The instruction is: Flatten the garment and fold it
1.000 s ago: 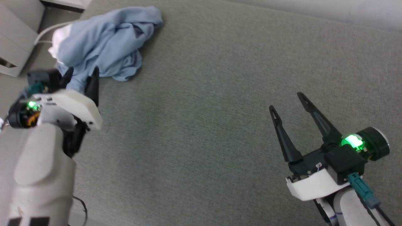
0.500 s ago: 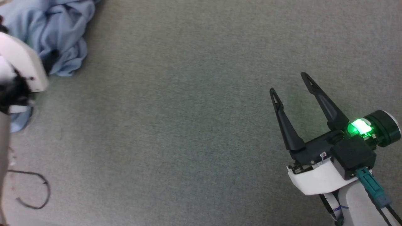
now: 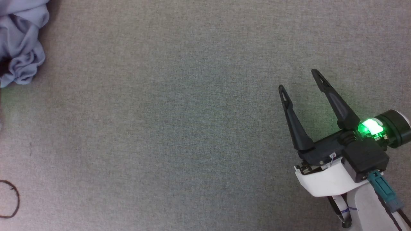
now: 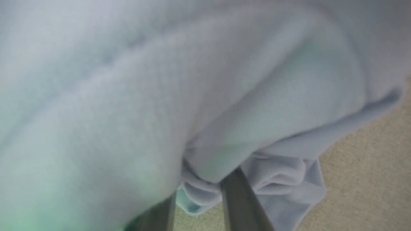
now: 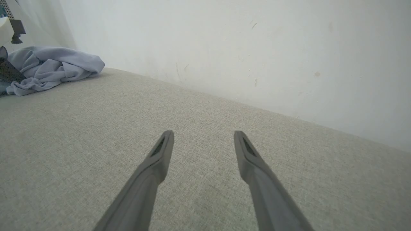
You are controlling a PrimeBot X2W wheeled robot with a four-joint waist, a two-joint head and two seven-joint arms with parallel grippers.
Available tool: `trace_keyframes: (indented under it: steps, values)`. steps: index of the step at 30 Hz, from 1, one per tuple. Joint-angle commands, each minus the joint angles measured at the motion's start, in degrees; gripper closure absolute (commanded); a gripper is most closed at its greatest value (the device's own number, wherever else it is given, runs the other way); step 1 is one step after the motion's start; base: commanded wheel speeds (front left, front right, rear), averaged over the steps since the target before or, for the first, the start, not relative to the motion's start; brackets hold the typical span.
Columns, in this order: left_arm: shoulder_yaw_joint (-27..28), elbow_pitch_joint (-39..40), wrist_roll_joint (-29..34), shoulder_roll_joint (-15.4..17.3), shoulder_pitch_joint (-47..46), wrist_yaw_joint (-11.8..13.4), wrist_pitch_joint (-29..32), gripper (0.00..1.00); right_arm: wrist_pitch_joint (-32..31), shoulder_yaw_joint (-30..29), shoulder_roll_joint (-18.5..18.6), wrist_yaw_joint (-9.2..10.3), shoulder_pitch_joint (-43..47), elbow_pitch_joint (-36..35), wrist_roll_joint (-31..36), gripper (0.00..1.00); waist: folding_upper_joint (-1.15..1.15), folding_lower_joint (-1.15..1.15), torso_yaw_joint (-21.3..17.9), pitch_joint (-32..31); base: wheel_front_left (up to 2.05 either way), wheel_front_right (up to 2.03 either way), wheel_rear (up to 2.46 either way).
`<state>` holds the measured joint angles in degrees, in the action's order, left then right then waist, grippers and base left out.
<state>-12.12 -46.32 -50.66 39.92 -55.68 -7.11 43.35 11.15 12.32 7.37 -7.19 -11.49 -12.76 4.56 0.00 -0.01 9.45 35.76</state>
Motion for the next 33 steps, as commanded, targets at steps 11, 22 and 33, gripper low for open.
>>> trace_keyframes:
  steps: [11, 22, 33]
  values:
    - [-0.4, -3.2, 0.6, -0.4, 0.2, -0.4, -12.1, 1.0, 0.8, -0.5, -0.3, -0.3, -0.4, 2.3, 0.0, 0.0, 0.0, 0.01, 1.0, -5.4, 0.0, 0.0, 0.0]
    - [-0.2, -3.4, 4.5, -1.1, -4.1, -0.2, -35.8, 1.0, 2.7, -3.3, -2.1, -0.3, 2.7, 6.9, -1.6, 0.0, 0.0, 0.01, 1.0, -16.9, 0.0, 0.0, 0.0]
    - [-6.7, 8.6, 5.6, -4.0, -1.1, -0.4, -45.5, 1.0, 3.6, -8.5, -3.9, -0.3, 7.0, 12.1, -3.0, 0.0, 0.0, 0.01, 1.2, -27.8, 0.0, 0.0, 0.0]
